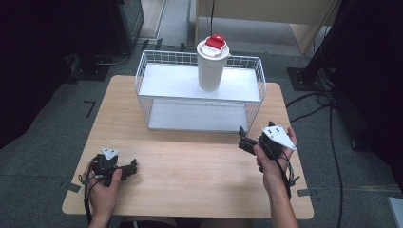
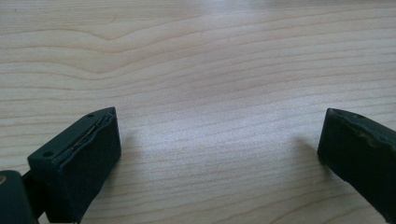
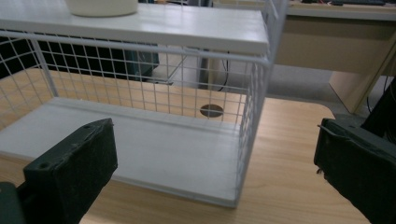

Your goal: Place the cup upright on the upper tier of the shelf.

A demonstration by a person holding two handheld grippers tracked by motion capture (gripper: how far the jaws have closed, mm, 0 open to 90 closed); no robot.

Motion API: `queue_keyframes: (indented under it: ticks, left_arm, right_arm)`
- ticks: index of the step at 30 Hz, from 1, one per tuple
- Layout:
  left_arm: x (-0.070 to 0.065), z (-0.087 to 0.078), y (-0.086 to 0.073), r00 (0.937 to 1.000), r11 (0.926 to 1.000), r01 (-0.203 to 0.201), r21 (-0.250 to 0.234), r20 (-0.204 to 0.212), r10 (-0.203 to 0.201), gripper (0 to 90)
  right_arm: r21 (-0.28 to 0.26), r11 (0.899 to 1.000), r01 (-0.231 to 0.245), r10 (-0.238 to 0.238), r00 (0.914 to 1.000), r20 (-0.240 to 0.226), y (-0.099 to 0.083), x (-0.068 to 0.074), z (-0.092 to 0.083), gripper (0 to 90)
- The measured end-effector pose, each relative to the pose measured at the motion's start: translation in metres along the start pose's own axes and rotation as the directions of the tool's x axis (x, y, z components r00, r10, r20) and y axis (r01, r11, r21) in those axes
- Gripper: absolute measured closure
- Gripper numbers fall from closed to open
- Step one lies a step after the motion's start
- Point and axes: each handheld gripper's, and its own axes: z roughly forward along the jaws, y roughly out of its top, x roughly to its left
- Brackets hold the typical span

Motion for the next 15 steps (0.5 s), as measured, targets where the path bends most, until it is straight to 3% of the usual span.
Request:
queue_keyframes:
  ticks: [15]
  left_arm:
    - [0.0,0.0,0.0,1.0,1.0,-0.001,0.001,0.0,0.001,0.0]
  right_arm:
    - [0.073,0.997,-0.036,0.033,0.9981,0.052,-0.043,-0.031,-0.009,0.0]
